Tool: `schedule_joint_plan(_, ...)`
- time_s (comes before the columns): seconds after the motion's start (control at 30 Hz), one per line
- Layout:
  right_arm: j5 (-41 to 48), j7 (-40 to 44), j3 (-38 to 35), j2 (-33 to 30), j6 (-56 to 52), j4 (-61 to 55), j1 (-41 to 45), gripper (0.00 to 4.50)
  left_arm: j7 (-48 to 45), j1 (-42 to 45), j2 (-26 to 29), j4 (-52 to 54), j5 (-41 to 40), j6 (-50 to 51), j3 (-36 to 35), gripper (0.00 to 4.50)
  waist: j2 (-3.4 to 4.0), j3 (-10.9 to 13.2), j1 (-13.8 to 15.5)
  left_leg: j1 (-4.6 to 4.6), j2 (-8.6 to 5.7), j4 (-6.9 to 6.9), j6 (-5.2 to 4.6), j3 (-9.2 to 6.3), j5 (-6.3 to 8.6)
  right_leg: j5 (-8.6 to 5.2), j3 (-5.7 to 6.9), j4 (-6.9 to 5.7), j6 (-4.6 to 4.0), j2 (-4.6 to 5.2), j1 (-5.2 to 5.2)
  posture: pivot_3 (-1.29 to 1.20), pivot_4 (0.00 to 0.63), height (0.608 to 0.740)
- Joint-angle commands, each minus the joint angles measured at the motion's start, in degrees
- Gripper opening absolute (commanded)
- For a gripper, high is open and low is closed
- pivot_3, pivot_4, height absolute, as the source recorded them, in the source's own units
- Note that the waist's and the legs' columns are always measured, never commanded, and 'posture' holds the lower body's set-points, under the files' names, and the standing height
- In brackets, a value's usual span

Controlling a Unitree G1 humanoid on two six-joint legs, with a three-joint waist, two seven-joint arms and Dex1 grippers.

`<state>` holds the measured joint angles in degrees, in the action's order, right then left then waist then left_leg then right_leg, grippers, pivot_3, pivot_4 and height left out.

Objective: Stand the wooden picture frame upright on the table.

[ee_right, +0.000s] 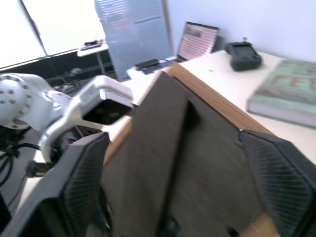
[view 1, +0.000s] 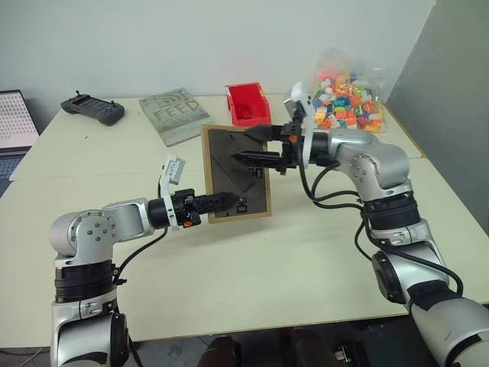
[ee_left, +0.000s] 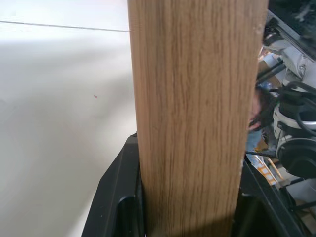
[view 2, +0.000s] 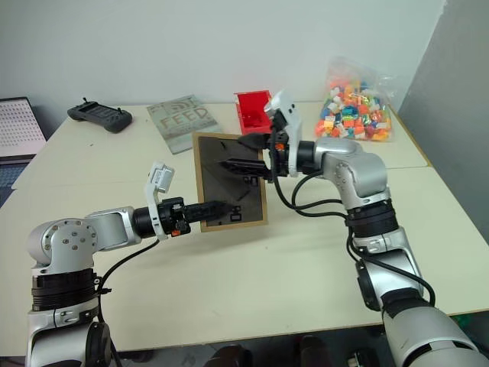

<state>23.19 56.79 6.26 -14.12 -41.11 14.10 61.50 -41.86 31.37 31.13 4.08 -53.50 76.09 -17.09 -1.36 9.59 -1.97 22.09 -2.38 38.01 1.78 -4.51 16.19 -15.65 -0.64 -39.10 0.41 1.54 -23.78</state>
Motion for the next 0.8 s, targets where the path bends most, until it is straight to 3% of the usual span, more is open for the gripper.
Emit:
schedule_joint_plan(0.03, -0.9, 0.5, 3.4, 2.2, 2.3, -2.1, 0.5, 4.48, 0.7, -0.2, -1.1, 4.0, -2.8, -1.7, -1.4, 1.28, 0.0, 0.0, 0.0, 0.0, 0.0, 0.0, 0.0, 0.0, 0.0, 0.0, -0.01, 0.0, 0.0, 0.0, 0.0, 0.0, 0.15, 0.74)
schedule_joint_plan(0.27, 4.2, 5.2, 4.9, 0.3, -1.6, -12.6, -4.2, 4.48, 2.7, -1.6, -1.4, 4.3, -3.9, -1.4, -2.9, 1.28, 0.0, 0.0, 0.2, 0.1, -0.01, 0.04, 0.01, -0.02, 0.0, 0.01, 0.01, -0.01, 0.01, 0.01, -0.07, 0.0, 0.15, 0.74)
schedule_joint_plan(0.57, 10.4, 8.5, -0.3, -13.6, -9.3, -21.4, -11.2, 4.48, 5.6, -3.1, -0.3, 3.5, -9.9, 3.9, -6.0, 1.28, 0.0, 0.0, 0.2, 0.13, -0.01, 0.03, 0.0, -0.06, 0.0, 0.01, 0.04, 0.01, 0.01, 0.02, -0.06, 0.0, 0.15, 0.74)
schedule_joint_plan(0.73, 1.9, 4.6, -1.8, -19.2, 3.3, -17.7, -13.9, 4.48, 7.9, -2.6, 0.0, 1.6, -14.3, 9.6, -7.5, 1.28, 0.0, 0.0, 0.2, 0.13, -0.01, 0.02, -0.01, -0.04, 0.01, 0.01, 0.03, -0.01, 0.01, 0.01, -0.07, 0.0, 0.15, 0.74)
schedule_joint_plan(0.8, -7.4, 1.5, -0.8, -20.8, 21.5, -13.9, -15.9, 4.48, 9.6, -1.5, -0.1, -1.1, -17.4, 13.9, -9.2, 1.28, -0.01, 0.0, 0.2, 0.13, -0.01, 0.03, -0.01, -0.02, 0.01, 0.0, 0.03, -0.01, 0.01, 0.01, -0.08, 0.0, 0.15, 0.74)
